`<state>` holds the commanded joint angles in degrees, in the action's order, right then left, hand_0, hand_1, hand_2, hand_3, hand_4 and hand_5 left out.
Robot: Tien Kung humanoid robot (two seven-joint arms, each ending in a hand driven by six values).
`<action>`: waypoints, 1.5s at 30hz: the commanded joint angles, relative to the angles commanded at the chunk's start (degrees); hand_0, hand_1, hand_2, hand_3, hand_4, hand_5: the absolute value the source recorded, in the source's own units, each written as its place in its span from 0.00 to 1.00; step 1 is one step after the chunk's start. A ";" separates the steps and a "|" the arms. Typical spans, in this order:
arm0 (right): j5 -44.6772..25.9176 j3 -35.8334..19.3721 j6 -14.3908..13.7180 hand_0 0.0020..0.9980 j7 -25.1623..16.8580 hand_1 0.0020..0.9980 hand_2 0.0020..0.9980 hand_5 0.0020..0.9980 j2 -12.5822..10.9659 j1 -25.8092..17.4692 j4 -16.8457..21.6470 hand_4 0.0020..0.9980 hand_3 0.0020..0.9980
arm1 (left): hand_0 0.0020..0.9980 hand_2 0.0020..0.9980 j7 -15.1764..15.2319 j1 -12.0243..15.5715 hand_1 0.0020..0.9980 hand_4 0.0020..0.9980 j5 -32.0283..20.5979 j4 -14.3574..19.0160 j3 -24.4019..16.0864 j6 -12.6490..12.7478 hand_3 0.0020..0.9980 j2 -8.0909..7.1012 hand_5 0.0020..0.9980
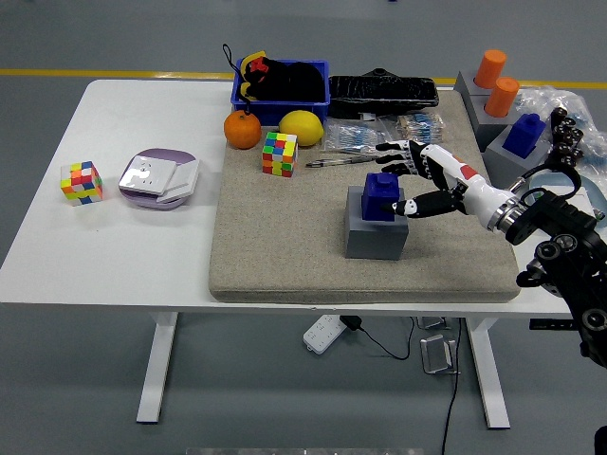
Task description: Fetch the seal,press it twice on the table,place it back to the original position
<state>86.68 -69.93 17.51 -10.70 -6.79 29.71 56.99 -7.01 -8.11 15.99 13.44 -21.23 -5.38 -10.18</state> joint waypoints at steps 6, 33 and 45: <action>-0.54 1.04 -0.52 0.72 -0.20 0.68 0.70 0.00 0.31 -0.17 -0.43 0.84 0.78 | 0.81 0.79 0.02 0.00 0.82 0.79 0.15 0.05 -0.14 -0.02 0.84 0.13 0.39; -0.83 2.98 -3.33 0.55 -1.30 0.49 0.52 0.00 0.66 -0.10 -3.00 0.61 0.61 | 0.81 0.79 0.07 -0.02 0.82 0.79 0.09 0.00 0.05 -0.09 0.84 0.30 0.39; -2.22 3.23 -5.61 0.47 -2.84 0.38 0.39 0.00 0.71 -0.11 -2.91 0.59 0.43 | 0.81 0.79 0.07 0.00 0.82 0.79 0.01 0.00 0.12 -0.12 0.84 0.36 0.39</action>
<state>84.46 -66.70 11.90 -13.54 -6.08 29.60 54.08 -6.94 -8.11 16.01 13.44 -21.11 -5.50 -9.82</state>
